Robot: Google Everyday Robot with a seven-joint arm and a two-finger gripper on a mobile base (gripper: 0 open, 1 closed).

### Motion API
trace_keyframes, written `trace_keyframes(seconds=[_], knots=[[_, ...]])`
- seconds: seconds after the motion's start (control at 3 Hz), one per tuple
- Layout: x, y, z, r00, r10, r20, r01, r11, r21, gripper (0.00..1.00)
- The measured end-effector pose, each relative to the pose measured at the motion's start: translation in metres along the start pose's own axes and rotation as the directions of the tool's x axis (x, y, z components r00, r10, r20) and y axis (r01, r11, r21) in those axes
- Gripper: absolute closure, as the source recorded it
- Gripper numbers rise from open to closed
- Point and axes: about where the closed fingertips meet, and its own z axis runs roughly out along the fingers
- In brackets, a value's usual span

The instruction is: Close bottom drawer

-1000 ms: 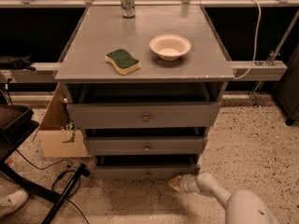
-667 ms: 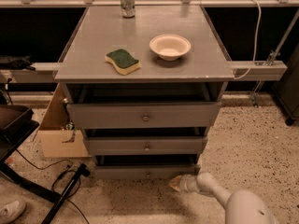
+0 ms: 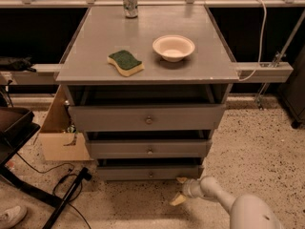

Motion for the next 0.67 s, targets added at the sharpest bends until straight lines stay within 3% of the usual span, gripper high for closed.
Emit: trace_keyframes(seconds=[0.33, 0.67], knots=[[0.0000, 0.0000, 0.0000, 1.000, 0.000, 0.000, 0.000, 1.0000, 0.000, 0.00], [0.0000, 0.0001, 0.0001, 1.000, 0.000, 0.000, 0.000, 1.0000, 0.000, 0.24]])
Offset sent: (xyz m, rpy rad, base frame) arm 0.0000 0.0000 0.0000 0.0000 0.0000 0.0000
